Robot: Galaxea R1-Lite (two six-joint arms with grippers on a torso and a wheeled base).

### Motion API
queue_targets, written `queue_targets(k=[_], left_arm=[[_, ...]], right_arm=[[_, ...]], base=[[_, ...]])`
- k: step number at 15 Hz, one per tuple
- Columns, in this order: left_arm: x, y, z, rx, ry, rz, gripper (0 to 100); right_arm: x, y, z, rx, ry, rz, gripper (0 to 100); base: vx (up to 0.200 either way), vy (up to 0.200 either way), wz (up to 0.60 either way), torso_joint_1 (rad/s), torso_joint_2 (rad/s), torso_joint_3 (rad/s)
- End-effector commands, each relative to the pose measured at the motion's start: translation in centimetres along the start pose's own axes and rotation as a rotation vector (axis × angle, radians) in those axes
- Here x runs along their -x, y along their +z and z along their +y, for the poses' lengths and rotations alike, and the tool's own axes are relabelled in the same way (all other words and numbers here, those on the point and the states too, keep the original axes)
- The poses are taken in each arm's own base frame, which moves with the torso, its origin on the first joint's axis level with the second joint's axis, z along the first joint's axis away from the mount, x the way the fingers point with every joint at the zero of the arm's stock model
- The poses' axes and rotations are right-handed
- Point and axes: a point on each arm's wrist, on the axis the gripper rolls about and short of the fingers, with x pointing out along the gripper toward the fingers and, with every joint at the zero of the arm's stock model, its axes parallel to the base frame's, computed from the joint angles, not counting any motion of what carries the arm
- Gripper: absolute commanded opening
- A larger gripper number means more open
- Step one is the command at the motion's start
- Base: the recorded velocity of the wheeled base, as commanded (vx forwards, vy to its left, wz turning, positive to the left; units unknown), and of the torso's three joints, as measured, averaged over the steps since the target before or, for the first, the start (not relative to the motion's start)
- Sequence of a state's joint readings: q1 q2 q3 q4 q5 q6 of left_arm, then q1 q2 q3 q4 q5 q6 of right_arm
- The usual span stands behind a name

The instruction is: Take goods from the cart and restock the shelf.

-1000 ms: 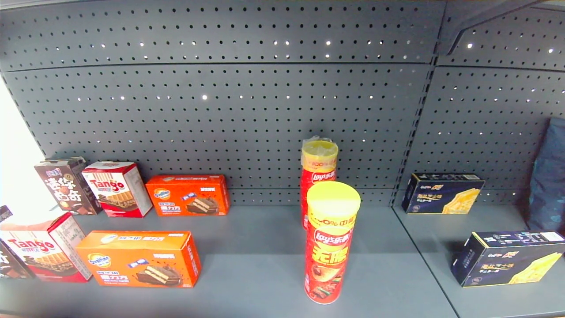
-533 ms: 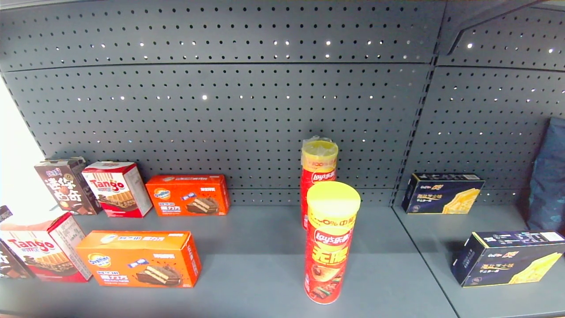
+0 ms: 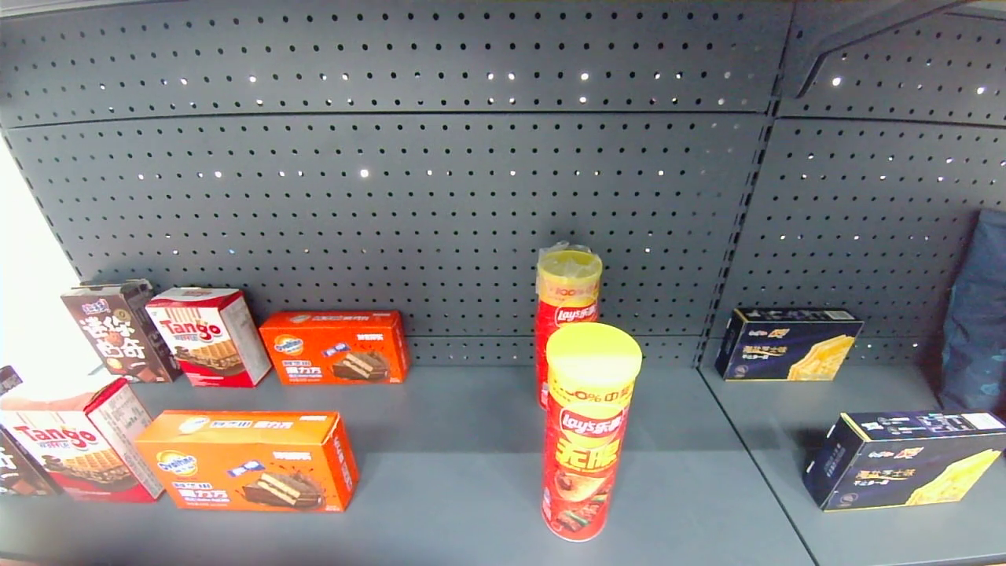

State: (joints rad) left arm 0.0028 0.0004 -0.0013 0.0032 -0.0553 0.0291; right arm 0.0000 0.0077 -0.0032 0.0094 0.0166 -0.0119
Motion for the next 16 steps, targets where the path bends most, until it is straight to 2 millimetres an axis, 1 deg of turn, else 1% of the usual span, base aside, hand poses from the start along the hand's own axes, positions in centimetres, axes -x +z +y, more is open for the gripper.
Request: queue_targets(k=[1, 11, 13, 16], left_arm=[[0.01, 0.01, 0.00, 0.000, -0.001, -0.001, 100], [0.01, 0.01, 0.04, 0.003, 0.019, 0.000, 100], [0.01, 0.01, 0.06, 0.003, 0.028, 0.000, 100], [0.01, 0.01, 0.06, 0.005, 0.030, 0.000, 100]], right_arm=[[-0.01, 0.00, 0.00, 0.000, 0.000, 0.002, 100], [-0.01, 0.00, 0.00, 0.000, 0.000, 0.002, 100], [-0.01, 0.00, 0.00, 0.000, 0.000, 0.002, 100], [-0.01, 0.00, 0.00, 0.000, 0.000, 0.002, 100]], base=[[0.000, -0.200, 0.00, -0.002, 0.00, 0.002], [0.000, 0.000, 0.00, 0.000, 0.00, 0.000], [0.000, -0.200, 0.00, 0.005, 0.00, 0.000], [0.000, 0.000, 0.00, 0.000, 0.00, 0.000]])
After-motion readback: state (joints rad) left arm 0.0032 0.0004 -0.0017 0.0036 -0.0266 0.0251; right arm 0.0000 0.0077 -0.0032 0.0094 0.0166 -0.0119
